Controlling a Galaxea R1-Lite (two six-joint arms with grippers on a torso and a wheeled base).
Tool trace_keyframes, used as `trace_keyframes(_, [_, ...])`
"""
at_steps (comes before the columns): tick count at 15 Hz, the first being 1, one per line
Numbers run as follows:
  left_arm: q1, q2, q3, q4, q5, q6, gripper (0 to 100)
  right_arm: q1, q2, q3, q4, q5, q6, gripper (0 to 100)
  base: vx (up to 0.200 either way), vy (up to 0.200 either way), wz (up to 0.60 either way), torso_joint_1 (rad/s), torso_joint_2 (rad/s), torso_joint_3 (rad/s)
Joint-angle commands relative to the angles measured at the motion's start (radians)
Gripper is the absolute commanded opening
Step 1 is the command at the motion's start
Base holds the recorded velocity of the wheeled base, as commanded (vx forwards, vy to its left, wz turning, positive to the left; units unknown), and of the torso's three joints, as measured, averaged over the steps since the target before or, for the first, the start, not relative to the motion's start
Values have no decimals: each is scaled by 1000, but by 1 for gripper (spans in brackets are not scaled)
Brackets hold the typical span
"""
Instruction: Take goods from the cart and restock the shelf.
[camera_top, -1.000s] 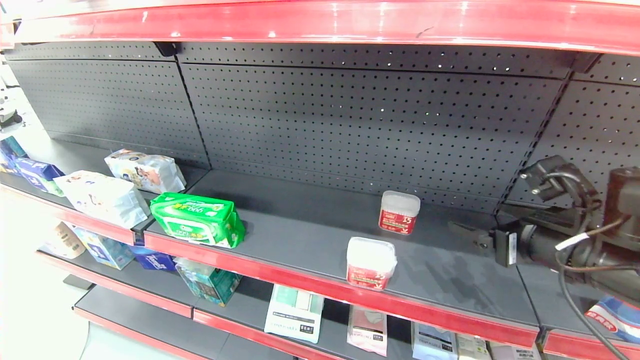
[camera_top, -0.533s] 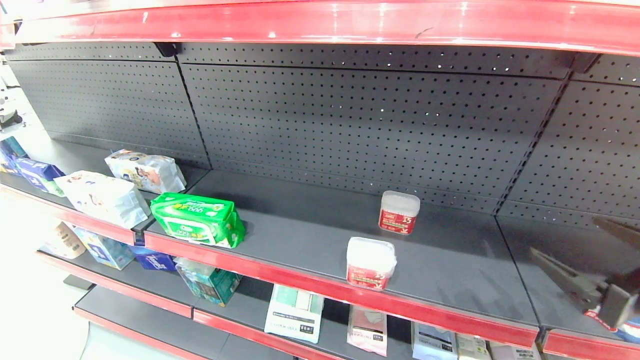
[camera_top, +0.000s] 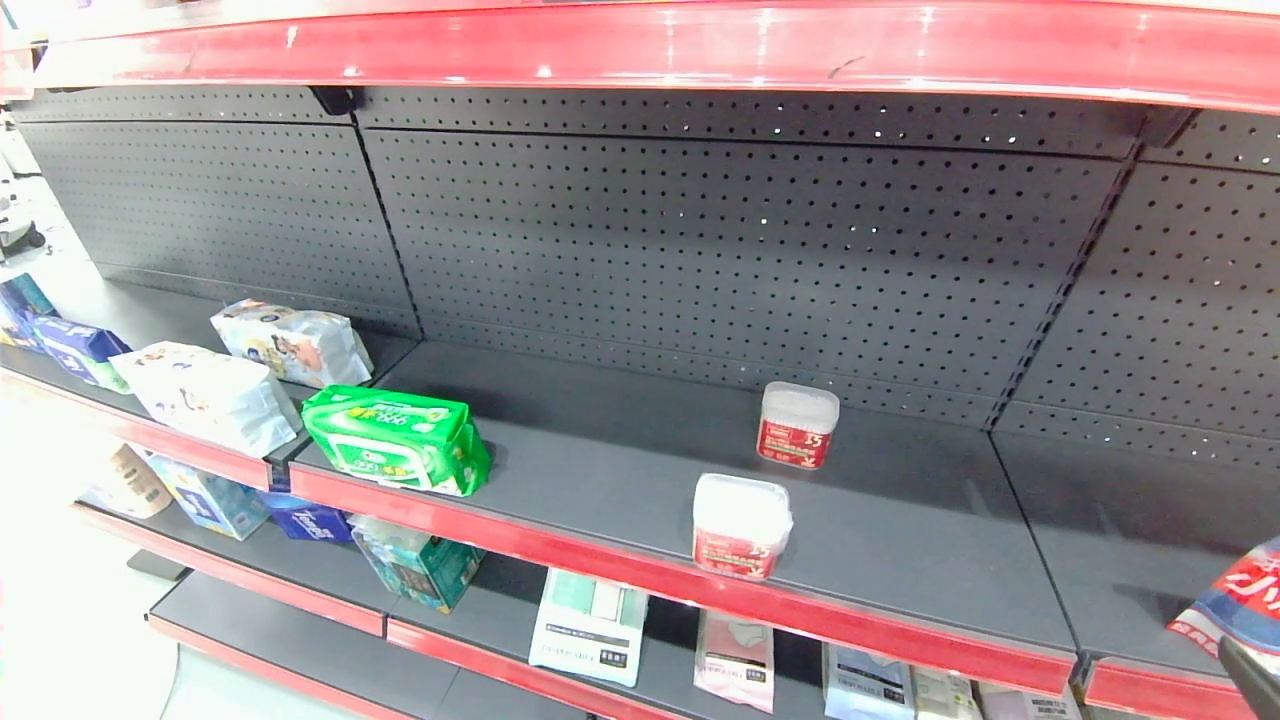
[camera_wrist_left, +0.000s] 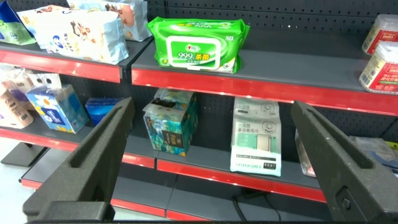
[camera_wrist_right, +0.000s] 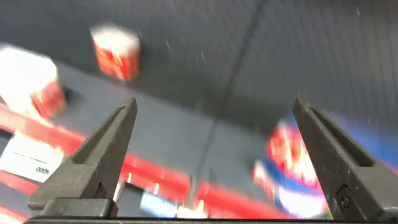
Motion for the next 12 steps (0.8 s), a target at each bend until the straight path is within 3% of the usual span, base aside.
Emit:
trace_keyframes(1, [0,3,0,0,1,0,100,-77,-123,-76,137,-71,17,100,0,0,0,0,0,0])
trace_keyframes(3, [0,3,2,0,-1,0,100,-172,-118,-123,220,-129,98,100,0,0,0,0,0,0])
trace_keyframes(5, [0,3,2,0,-1,0,100,-173,-176,-102,226,-123,98,100,0,0,0,0,0,0])
trace_keyframes(6, [0,3,2,0,-1,0,100,-173,-302,6,248,-114,103,100,0,0,0,0,0,0])
trace_keyframes(8, [0,2,2,0,-1,0,100,-166,-370,38,268,-77,164,100,0,0,0,0,0,0])
trace_keyframes(9, [0,-1,2,0,-1,0,100,-166,-377,39,268,-49,229,100,0,0,0,0,0,0])
trace_keyframes(10, [0,0,2,0,-2,2,100,-166,-377,39,269,58,236,100,0,0,0,0,0,0])
trace_keyframes(12, [0,2,2,0,-2,2,100,-166,-377,39,271,175,158,100,0,0,0,0,0,0])
